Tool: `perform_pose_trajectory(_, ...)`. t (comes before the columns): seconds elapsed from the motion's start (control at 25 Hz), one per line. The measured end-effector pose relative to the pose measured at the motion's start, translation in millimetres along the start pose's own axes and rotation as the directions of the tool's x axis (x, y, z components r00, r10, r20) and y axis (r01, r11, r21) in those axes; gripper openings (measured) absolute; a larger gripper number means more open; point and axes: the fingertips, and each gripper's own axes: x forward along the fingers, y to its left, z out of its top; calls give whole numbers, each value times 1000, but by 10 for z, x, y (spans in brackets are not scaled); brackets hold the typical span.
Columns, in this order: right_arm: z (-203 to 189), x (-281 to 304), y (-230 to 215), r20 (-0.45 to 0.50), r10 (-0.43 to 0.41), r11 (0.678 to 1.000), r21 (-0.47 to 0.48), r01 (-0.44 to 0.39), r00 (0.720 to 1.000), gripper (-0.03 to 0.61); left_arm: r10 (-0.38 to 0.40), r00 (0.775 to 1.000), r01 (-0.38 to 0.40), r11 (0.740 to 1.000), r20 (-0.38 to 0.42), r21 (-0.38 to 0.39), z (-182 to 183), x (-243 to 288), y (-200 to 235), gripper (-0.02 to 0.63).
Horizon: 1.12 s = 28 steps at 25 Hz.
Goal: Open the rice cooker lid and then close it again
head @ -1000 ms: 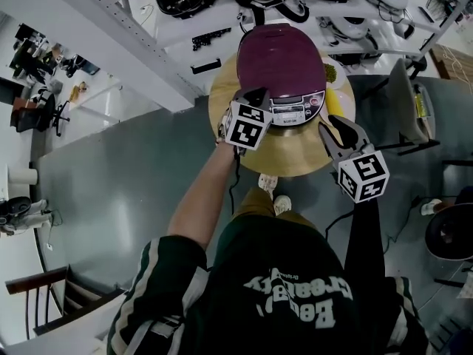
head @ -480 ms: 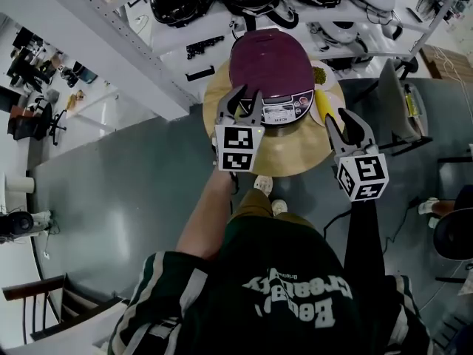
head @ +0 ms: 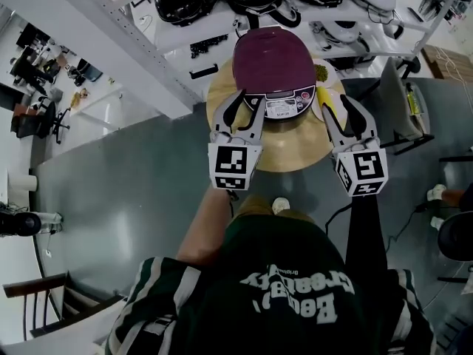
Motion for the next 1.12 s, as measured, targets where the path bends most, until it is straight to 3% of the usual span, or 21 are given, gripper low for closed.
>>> perform_pose_trajectory(0.32, 104, 25, 101, 19, -11, 998, -58, 12, 1000, 197, 26, 999, -26, 1000, 24, -7, 96, -123, 81, 143)
perform_pose_trajectory(0.6, 90, 18, 34, -6, -78, 992, -103, 77, 997, 3, 55, 998, -55, 998, 37, 16, 121, -184, 142, 2)
perform_pose_trajectory(0.8, 91, -3, -29, 3, -75, 997, -31, 75, 997, 3, 31, 998, -31, 1000, 48, 1, 138, -183, 100, 0)
perform_pose_trajectory(1.12, 76, -36, -95, -1, -102, 994, -35, 101, 995, 3, 34, 999, -33, 999, 38, -30, 128, -154, 133, 0)
